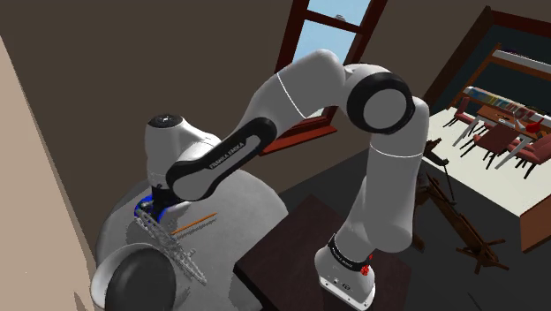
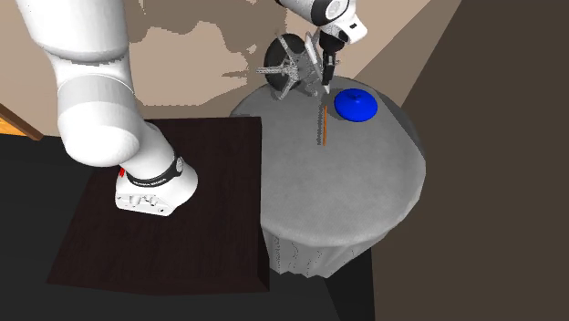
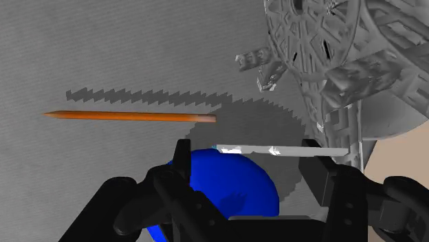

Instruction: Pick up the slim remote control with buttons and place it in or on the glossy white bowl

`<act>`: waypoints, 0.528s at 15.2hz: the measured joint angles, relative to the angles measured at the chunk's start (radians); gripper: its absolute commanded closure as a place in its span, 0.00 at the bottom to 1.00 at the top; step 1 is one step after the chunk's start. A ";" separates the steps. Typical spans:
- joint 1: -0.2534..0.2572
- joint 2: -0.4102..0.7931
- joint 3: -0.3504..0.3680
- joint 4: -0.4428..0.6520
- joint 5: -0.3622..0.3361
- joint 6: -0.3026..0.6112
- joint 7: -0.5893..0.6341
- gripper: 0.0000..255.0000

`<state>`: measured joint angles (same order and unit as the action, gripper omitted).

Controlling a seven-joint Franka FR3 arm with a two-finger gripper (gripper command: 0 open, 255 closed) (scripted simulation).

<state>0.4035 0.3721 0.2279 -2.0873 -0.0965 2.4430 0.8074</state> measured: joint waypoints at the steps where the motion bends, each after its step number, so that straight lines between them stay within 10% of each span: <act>1: 0.020 0.021 0.004 0.030 -0.006 -0.012 0.024 1.00; 8: 0.107 0.131 0.011 0.194 -0.035 -0.071 0.122 1.00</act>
<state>0.5101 0.5026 0.2391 -1.8933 -0.1315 2.3717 0.9296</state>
